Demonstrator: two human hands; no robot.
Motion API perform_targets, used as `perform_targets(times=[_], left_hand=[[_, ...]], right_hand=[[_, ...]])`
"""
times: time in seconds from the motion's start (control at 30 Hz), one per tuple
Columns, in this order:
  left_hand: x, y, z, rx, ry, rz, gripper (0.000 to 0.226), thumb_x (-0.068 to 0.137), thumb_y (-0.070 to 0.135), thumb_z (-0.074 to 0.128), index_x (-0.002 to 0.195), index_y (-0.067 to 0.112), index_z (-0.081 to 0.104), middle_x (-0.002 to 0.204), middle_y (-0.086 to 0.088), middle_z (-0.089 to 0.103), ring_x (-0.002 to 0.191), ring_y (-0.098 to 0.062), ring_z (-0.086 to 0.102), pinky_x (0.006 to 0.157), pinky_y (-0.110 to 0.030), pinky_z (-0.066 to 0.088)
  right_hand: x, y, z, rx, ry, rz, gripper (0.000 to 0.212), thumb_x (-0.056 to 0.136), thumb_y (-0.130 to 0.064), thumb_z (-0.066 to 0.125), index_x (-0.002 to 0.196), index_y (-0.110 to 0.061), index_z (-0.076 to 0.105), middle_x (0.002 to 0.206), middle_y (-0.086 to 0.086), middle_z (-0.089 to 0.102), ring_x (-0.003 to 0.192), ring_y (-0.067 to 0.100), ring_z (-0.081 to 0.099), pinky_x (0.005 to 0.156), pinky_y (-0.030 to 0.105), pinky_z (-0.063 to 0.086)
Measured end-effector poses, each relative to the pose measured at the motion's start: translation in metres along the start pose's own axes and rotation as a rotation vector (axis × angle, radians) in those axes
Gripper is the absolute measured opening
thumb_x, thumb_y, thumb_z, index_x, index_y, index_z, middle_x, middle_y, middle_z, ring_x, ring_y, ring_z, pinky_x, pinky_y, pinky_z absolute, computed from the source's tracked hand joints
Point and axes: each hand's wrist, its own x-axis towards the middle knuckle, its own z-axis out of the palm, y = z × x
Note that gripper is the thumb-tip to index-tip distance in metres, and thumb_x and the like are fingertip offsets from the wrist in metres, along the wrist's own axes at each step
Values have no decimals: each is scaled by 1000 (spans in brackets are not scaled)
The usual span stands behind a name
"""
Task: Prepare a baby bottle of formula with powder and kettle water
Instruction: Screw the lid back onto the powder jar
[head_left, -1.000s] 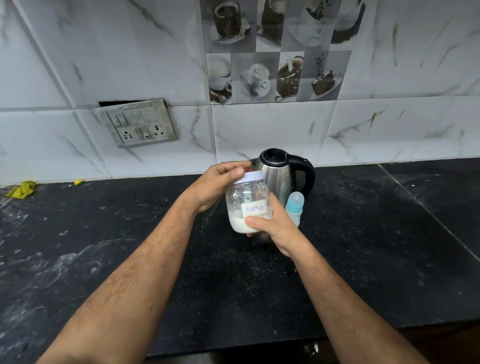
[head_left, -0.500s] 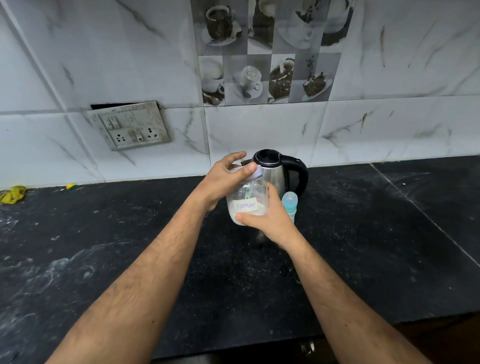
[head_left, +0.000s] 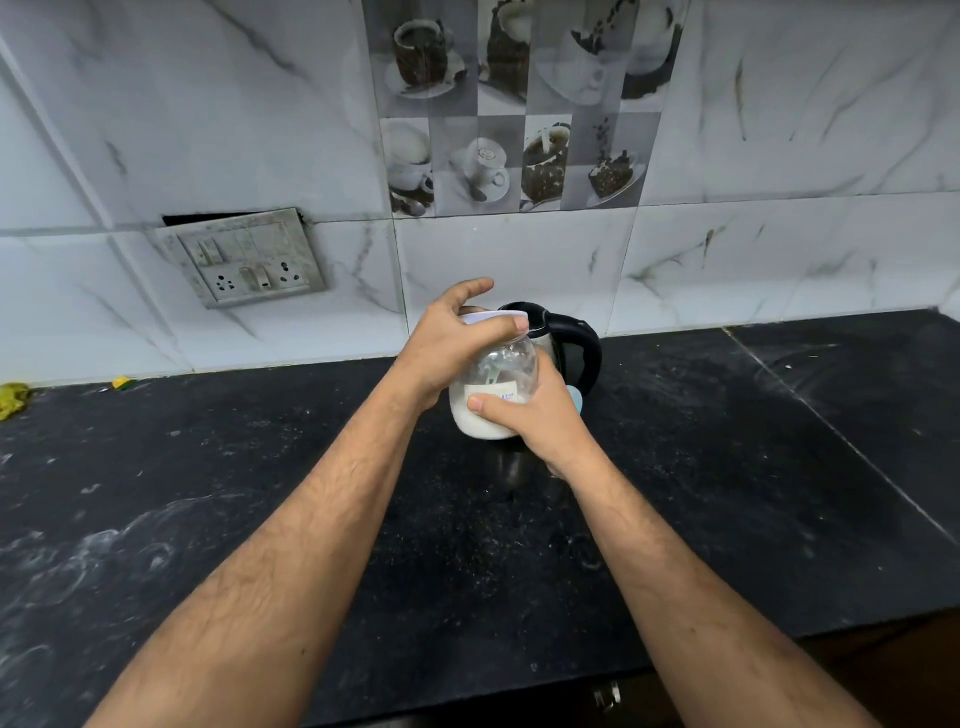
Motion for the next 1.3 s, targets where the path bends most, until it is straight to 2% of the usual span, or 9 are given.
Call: perform_targets(times=[0.27,0.4,0.57,0.67,0.77,0.87,0.97,1.07,1.3], left_hand=[[-6,3,-8,-7,-87,68,62,56,43,79,115,29,66,107,-5,70,90,-14,71,81,-27,55],[-9,5,-12,-27,-135,100,61,58,40,78,116,27,66,110,-6,69,93,-13,69,82,-26,55],[-5,-2,-15,0,-99,103,86,57,46,81,135,26,53,116,-9,66,99,-15,68,87,-29,53],[-8,-11,-17,-86,-52,96,114,53,69,83,148,26,37,124,-4,64,107,-12,66,92,-28,54],[-21,-28,-18,-130,38,55,109,60,84,65,143,17,45,129,0,62,115,-8,63,97,-29,53],[-32,-52,-23,-106,58,36,65,84,66,60,122,13,63,118,-6,71,111,-19,67,96,-40,54],[-40,-62,-27,-110,73,11,37,88,46,59,113,20,66,104,6,74,96,-6,70,76,-26,55],[-43,-69,-31,-104,58,-9,37,84,39,61,116,20,65,105,6,73,96,-6,70,73,-23,55],[-40,-93,-36,-49,9,-62,46,88,23,67,132,12,60,120,-3,70,109,-13,67,88,-31,58]], right_hand=[[3,-2,-1,-21,-48,-21,80,62,-16,83,133,-12,45,116,-5,66,106,3,66,96,26,52],[5,0,0,-33,-68,-37,86,60,-22,86,135,-11,46,123,5,66,114,17,65,103,42,51],[6,0,1,-16,-110,-21,90,60,-26,86,138,-13,43,128,9,65,119,22,63,106,48,48],[6,2,1,0,-114,-10,96,59,-27,88,140,-14,40,131,8,63,122,21,61,107,48,47],[5,3,3,27,-76,13,101,53,-33,88,139,-16,38,132,4,61,121,15,61,106,42,49],[6,6,3,28,-58,17,102,52,-38,87,138,-15,35,133,3,58,122,16,60,107,43,48],[5,13,4,-7,-65,50,103,52,-43,86,137,-18,32,130,-2,58,121,14,60,107,43,47],[4,20,2,-90,-105,81,100,52,-49,85,133,-25,32,127,-7,58,120,12,59,107,42,47],[12,34,-10,-322,-152,80,91,53,-50,86,131,-27,46,133,-3,56,120,14,57,103,40,50]])
